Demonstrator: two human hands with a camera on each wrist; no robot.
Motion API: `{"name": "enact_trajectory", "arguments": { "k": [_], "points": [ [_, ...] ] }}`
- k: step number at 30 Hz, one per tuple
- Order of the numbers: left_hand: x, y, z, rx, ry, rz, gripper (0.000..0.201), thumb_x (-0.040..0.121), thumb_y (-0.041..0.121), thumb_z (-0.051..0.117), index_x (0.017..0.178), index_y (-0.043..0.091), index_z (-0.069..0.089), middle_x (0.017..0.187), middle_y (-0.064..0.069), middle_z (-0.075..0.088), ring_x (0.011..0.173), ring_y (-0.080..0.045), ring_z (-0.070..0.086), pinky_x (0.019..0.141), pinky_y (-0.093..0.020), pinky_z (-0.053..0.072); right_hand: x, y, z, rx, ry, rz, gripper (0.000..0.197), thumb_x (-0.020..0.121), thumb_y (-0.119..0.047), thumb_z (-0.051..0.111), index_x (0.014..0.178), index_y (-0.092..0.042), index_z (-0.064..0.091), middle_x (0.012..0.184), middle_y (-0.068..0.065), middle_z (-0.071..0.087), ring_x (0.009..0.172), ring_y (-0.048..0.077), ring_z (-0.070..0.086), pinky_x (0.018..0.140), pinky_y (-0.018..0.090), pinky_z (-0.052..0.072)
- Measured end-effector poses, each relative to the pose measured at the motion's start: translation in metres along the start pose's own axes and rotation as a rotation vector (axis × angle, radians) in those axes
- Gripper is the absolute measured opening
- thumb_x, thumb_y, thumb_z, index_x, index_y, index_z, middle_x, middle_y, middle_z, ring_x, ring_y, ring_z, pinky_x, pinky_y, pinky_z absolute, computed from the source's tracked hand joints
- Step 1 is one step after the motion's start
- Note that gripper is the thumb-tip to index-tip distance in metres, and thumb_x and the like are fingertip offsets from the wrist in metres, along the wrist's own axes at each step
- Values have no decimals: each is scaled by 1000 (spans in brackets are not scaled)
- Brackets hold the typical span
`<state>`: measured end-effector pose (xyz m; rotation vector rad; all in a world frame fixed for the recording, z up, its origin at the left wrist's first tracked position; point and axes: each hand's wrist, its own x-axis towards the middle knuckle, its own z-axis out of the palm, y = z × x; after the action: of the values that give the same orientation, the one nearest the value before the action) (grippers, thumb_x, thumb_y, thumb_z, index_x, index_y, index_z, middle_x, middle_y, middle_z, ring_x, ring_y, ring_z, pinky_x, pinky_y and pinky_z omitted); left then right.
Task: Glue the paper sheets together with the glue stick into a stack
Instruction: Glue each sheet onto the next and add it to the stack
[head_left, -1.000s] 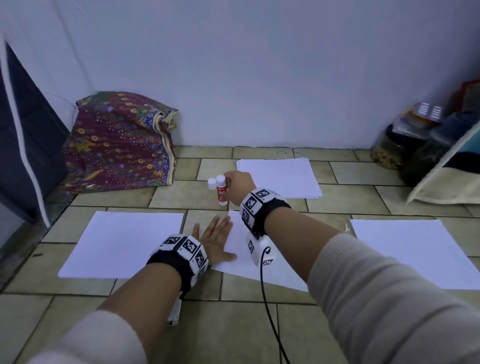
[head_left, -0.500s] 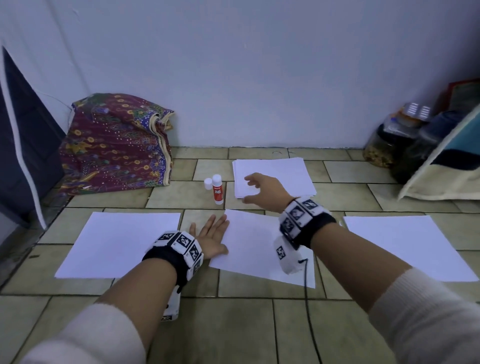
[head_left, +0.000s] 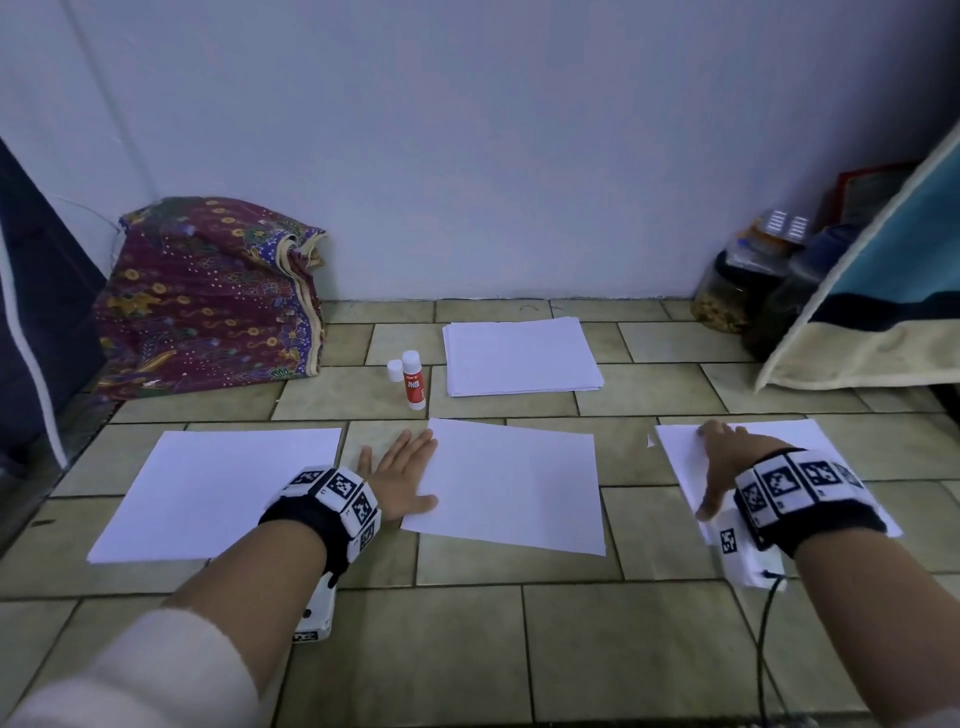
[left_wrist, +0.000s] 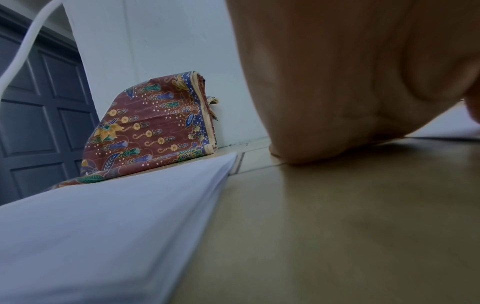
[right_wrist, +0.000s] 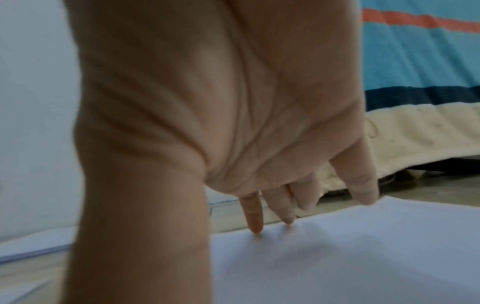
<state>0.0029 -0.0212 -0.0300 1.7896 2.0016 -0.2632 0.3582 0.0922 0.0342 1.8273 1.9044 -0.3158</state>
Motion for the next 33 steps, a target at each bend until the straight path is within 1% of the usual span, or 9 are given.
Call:
{"name": "enact_trajectory", "arguments": {
  "k": [2,5,8,14,18,21,25,30,33],
  "points": [
    [0,-1,-1,20,-22,21,123,41,76,5,152,25,-10,159,11,-18,147,-8,-13,116,-46,-4,-1,4,8,61,12,-5,113,58,-31,90,143,-8,19,136,7,44,124,25,48,95,37,47],
    [-5,-3,-7,0,-67,76,106,72,78,29,153,20,-9,159,9,-18,147,-13,-17,116,-51,-6,-1,10,8,184,12,-31,118,54,-27,92,144,-10,19,132,8,51,120,25,52,93,34,46],
    [-7,-4,-9,23,-89,98,124,53,84,24,153,18,-8,159,7,-17,147,-17,-17,116,-53,-4,-2,17,8,199,41,-80,107,60,-32,89,144,-11,26,134,5,52,125,22,48,97,29,39],
    [-16,0,-19,35,-88,120,103,86,58,59,154,15,-6,160,2,-12,148,-20,-12,118,-53,-1,-17,30,0,353,185,-71,27,92,-15,56,119,-12,55,106,10,63,95,24,54,77,28,33],
    [-16,2,-23,5,-65,133,104,82,56,65,154,14,2,159,1,-2,147,-19,1,118,-50,3,-24,32,-17,396,242,-72,49,93,2,46,141,-4,41,124,22,57,113,33,52,77,29,30],
    [-17,1,-23,-2,-65,136,105,81,56,66,154,14,3,158,1,-3,147,-19,1,118,-49,2,-25,35,-25,323,273,-45,62,93,2,36,151,-16,25,107,15,55,98,29,50,81,31,34],
    [-17,0,-20,10,-91,150,107,79,57,68,154,15,3,159,2,-14,147,-19,-6,118,-53,1,-28,22,-36,347,318,-2,53,90,-1,37,143,-8,38,91,13,53,83,27,48,70,31,35],
    [-14,1,-16,12,-130,135,112,78,59,68,153,16,-3,159,7,-20,147,-15,-15,116,-57,-3,-63,-60,-39,299,260,-281,53,96,-7,38,147,-12,27,133,18,50,117,31,49,84,29,37],
    [-11,0,-15,-38,-140,118,119,75,58,71,153,17,-10,160,4,-18,147,-17,-18,115,-58,-6,-58,-121,-16,373,93,-354,57,96,-22,42,149,-19,23,150,7,34,137,34,31,110,49,27]
  ]
}}
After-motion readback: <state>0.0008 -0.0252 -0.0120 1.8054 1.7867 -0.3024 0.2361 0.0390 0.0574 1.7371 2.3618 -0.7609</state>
